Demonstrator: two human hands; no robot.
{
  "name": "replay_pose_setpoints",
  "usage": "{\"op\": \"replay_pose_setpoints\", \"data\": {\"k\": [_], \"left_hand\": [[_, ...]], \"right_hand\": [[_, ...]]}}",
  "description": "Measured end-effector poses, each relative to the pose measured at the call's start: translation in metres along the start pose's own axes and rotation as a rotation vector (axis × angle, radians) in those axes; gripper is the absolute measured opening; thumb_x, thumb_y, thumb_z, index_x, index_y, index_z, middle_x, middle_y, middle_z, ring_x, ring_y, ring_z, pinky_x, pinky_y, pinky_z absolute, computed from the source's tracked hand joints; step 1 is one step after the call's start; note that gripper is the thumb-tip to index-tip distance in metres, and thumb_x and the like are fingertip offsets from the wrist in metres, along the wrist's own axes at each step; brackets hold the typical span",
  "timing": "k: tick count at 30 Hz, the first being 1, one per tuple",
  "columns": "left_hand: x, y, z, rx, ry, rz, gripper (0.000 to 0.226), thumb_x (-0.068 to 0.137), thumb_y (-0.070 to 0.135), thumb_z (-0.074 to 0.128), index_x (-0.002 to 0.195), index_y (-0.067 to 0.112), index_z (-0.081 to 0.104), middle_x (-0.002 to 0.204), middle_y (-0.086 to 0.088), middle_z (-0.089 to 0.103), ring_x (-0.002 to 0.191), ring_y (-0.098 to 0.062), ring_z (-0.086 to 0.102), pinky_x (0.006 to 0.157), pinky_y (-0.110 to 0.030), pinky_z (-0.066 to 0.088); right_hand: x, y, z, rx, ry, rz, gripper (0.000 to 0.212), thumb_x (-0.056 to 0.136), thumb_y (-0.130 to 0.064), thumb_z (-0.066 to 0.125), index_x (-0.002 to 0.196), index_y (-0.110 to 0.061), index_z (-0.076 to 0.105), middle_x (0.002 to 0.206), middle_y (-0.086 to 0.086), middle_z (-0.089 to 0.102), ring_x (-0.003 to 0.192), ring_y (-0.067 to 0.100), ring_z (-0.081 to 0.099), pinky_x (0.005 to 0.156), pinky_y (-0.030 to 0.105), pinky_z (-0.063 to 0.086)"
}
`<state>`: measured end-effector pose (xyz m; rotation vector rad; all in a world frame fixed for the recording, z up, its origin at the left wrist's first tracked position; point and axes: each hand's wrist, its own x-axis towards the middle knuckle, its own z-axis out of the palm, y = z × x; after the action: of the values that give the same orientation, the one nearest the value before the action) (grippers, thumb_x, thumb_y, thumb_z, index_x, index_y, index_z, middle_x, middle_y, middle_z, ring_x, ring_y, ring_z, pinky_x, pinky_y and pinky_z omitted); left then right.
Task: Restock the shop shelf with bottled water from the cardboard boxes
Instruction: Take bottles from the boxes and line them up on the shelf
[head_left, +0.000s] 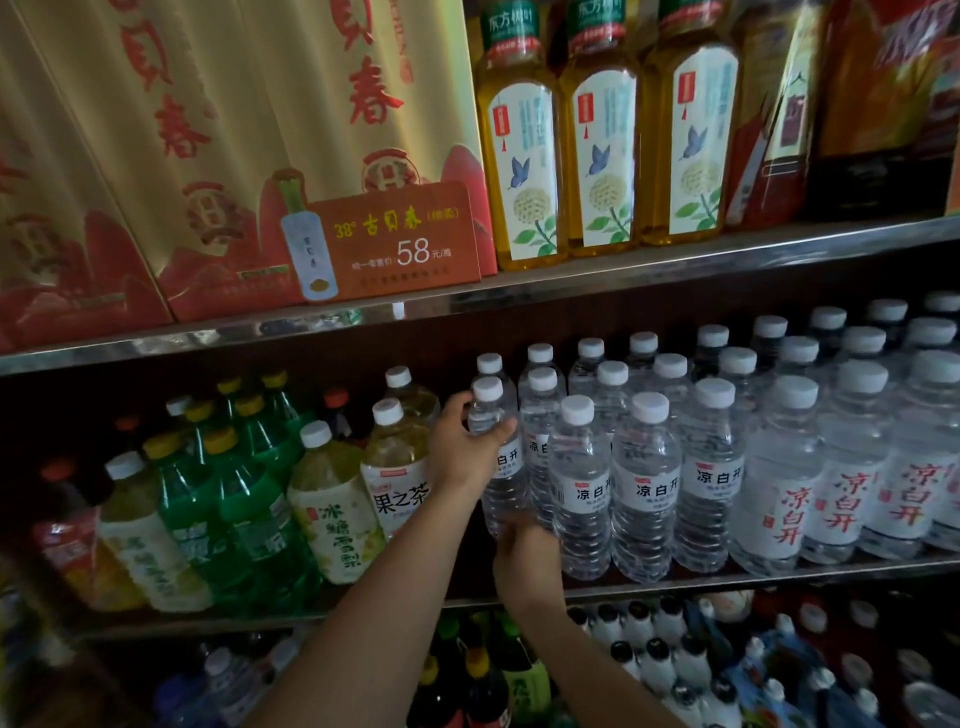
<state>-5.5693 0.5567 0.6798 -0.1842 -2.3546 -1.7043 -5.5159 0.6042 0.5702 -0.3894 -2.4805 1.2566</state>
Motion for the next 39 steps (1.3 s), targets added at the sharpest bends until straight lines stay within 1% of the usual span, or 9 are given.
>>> {"op": "replay_pose_setpoints", "data": {"k": [5,12,18,24,28,31,33,36,39], "left_hand": [[0.011,0.003,0.006,-0.063,-0.034,-0.006,0.048,0.079,0.021,0.076,0.123,0.016,0.057,0.099,0.010,0.057,0.095,-0.014,0.059,0.082,-0.031,0.049],[0.010,-0.001,0.004,-0.138,-0.073,-0.057,0.054,0.081,0.020,0.074,0.130,0.018,0.053,0.109,0.008,0.057,0.105,-0.016,0.059,0.095,-0.039,0.050],[0.007,0.013,-0.008,-0.052,-0.232,-0.096,0.033,0.089,0.017,0.061,0.121,0.025,0.059,0.114,0.002,0.065,0.108,-0.021,0.061,0.097,-0.043,0.049],[0.002,0.028,-0.028,-0.069,-0.244,-0.232,0.045,0.086,0.018,0.063,0.130,0.014,0.053,0.122,-0.006,0.061,0.110,-0.024,0.059,0.094,-0.038,0.049],[-0.008,0.033,-0.046,-0.102,-0.256,-0.351,0.078,0.068,0.034,0.070,0.137,0.013,0.041,0.133,-0.010,0.054,0.117,-0.028,0.055,0.100,-0.045,0.046],[-0.027,0.045,-0.063,-0.144,-0.263,-0.366,0.070,0.087,0.026,0.066,0.145,0.010,0.030,0.142,-0.011,0.045,0.127,-0.029,0.047,0.106,-0.043,0.041],[-0.031,0.044,-0.070,-0.140,-0.268,-0.388,0.064,0.092,0.025,0.060,0.147,0.010,0.029,0.144,-0.014,0.042,0.127,-0.030,0.046,0.102,-0.036,0.043],[-0.039,0.050,-0.076,-0.181,-0.290,-0.414,0.058,0.095,0.019,0.055,0.146,0.010,0.030,0.145,-0.015,0.040,0.127,-0.032,0.047,0.100,-0.035,0.043],[-0.044,0.052,-0.075,-0.156,-0.301,-0.354,0.061,0.091,0.015,0.061,0.146,0.016,0.033,0.147,-0.012,0.039,0.130,-0.028,0.045,0.105,-0.035,0.042]], "right_hand": [[0.005,-0.001,0.001,-0.010,0.009,-0.005,0.024,0.085,0.005,0.043,0.085,-0.014,0.058,0.073,-0.002,0.051,0.066,0.012,0.047,0.062,0.022,0.037],[0.004,-0.005,0.003,-0.012,-0.043,0.036,0.018,0.088,0.001,0.042,0.089,-0.011,0.056,0.080,0.005,0.056,0.075,0.020,0.054,0.065,0.026,0.040],[-0.003,-0.012,-0.003,-0.012,-0.155,0.022,0.025,0.091,-0.009,0.049,0.115,-0.007,0.056,0.111,0.011,0.062,0.103,0.023,0.059,0.083,0.025,0.046],[-0.009,-0.025,-0.027,0.004,-0.195,-0.013,0.042,0.090,-0.008,0.056,0.132,-0.012,0.050,0.121,0.009,0.062,0.110,0.023,0.058,0.077,0.016,0.037],[-0.014,-0.035,-0.037,-0.016,-0.209,-0.037,0.049,0.087,-0.012,0.063,0.134,-0.011,0.048,0.124,0.008,0.062,0.108,0.021,0.060,0.079,0.021,0.045],[-0.020,-0.043,-0.039,-0.006,-0.202,-0.051,0.051,0.085,-0.016,0.068,0.133,-0.011,0.049,0.126,0.005,0.061,0.112,0.020,0.059,0.079,0.017,0.042],[-0.022,-0.049,-0.040,0.001,-0.188,-0.040,0.052,0.085,-0.020,0.068,0.132,-0.010,0.049,0.124,0.007,0.062,0.112,0.021,0.058,0.077,0.018,0.042],[-0.020,-0.055,-0.038,-0.030,-0.174,-0.021,0.055,0.087,-0.025,0.066,0.135,-0.007,0.045,0.126,0.012,0.060,0.114,0.024,0.058,0.084,0.024,0.045],[-0.014,-0.054,-0.037,-0.033,-0.152,-0.021,0.046,0.088,-0.022,0.065,0.129,-0.007,0.048,0.123,0.011,0.062,0.111,0.025,0.059,0.078,0.023,0.043]]}}
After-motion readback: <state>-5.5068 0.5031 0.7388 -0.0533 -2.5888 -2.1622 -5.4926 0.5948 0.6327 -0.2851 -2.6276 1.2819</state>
